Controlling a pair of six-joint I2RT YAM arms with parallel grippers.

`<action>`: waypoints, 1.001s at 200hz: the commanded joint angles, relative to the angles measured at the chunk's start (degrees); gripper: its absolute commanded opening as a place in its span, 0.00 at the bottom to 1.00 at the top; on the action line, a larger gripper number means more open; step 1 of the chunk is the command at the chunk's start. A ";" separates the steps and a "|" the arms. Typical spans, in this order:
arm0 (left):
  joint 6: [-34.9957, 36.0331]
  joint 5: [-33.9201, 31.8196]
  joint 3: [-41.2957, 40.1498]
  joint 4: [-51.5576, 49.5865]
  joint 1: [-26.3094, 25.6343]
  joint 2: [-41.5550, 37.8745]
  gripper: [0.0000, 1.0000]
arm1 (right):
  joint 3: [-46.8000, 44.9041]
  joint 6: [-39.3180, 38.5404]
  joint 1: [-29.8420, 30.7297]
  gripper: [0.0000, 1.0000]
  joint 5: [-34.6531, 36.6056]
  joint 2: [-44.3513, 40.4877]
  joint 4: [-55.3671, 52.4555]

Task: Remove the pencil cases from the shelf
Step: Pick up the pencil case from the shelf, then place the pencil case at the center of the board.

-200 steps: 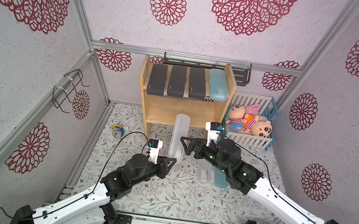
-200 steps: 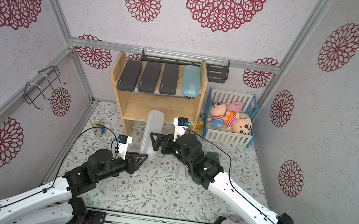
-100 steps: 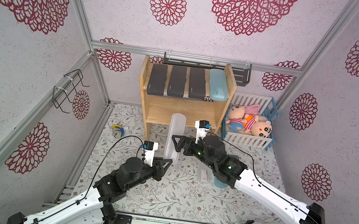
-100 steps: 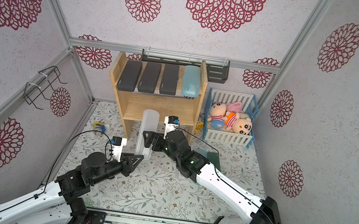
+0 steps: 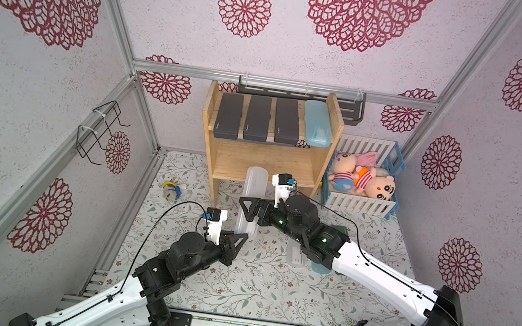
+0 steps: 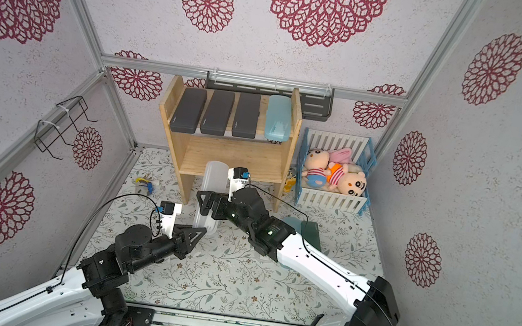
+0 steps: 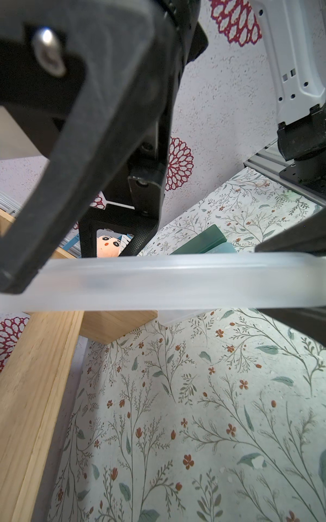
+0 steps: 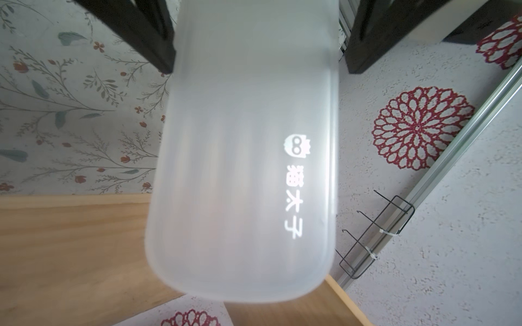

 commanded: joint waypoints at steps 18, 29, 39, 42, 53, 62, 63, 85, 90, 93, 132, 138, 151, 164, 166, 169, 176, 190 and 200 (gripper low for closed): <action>1.35 -1.19 -0.51 0.56 -0.73 -0.67 0.00 | 3.18 -0.29 1.14 0.92 2.34 0.80 -1.46; 1.39 -1.65 -0.51 0.30 -0.73 -0.90 0.01 | 3.10 -0.37 1.23 0.88 2.78 0.63 -1.83; 1.40 -2.43 -0.51 -0.04 -0.73 -1.16 0.09 | 2.84 -0.63 1.25 0.85 3.18 0.37 -1.95; 1.37 -2.68 -0.59 -0.14 -0.73 -1.23 0.11 | 2.79 -0.63 1.23 0.83 3.33 0.24 -1.92; 1.23 -3.73 -0.85 -0.54 -0.79 -1.65 0.29 | 2.42 -0.86 1.27 0.79 3.65 -0.07 -1.99; 0.94 -4.91 -1.16 -1.00 -0.73 -2.03 0.46 | 2.32 -1.04 1.22 0.76 4.12 -0.25 -2.14; 0.89 -5.04 -1.19 -1.02 -0.73 -2.09 0.47 | 2.32 -1.06 1.23 0.75 4.14 -0.26 -2.16; 0.43 -7.54 -1.57 -2.65 -0.73 -3.22 0.83 | 2.11 -1.81 0.97 0.72 5.96 -0.43 -4.37; 0.27 -8.31 -1.57 -3.19 -0.73 -3.55 0.98 | 1.95 -2.02 0.77 0.72 6.31 -0.55 -5.03; 0.24 -8.80 -1.57 -3.63 -0.73 -3.71 0.97 | 1.72 -2.10 0.65 0.72 6.59 -0.68 -5.37; -2.45 -18.06 -1.13 -10.63 -0.72 -8.58 0.97 | -4.95 -1.13 -2.36 0.73 6.67 -1.36 -9.72; -2.50 -18.89 -1.25 -11.33 -0.73 -9.49 0.97 | -6.28 -0.70 -2.75 0.73 6.25 -1.31 -9.65; -2.16 -19.66 -1.64 -11.66 -0.73 -11.15 0.97 | -8.75 0.21 -3.31 0.74 5.58 -0.92 -9.30; -1.77 -20.19 -1.91 -11.57 -0.70 -12.11 0.97 | -10.08 0.97 -3.98 0.74 5.05 0.15 -9.45; -1.77 -20.26 -1.92 -11.58 -0.74 -12.18 0.97 | -10.14 1.10 -4.07 0.74 4.97 0.35 -9.57; -1.64 -20.29 -1.92 -11.57 -0.73 -12.17 0.97 | -10.35 1.13 -4.19 0.74 4.95 0.74 -9.68; -1.45 -20.37 -1.79 -11.60 -0.73 -12.04 0.97 | -10.66 1.27 -4.51 0.74 4.86 1.54 -9.89; -1.32 -20.37 -1.31 -11.97 -0.73 -11.41 0.97 | -11.41 1.72 -5.27 0.75 4.39 3.25 -9.86; -1.37 -20.07 -0.81 -12.31 -0.73 -10.87 0.97 | -11.94 2.11 -6.07 0.75 4.16 4.58 -9.63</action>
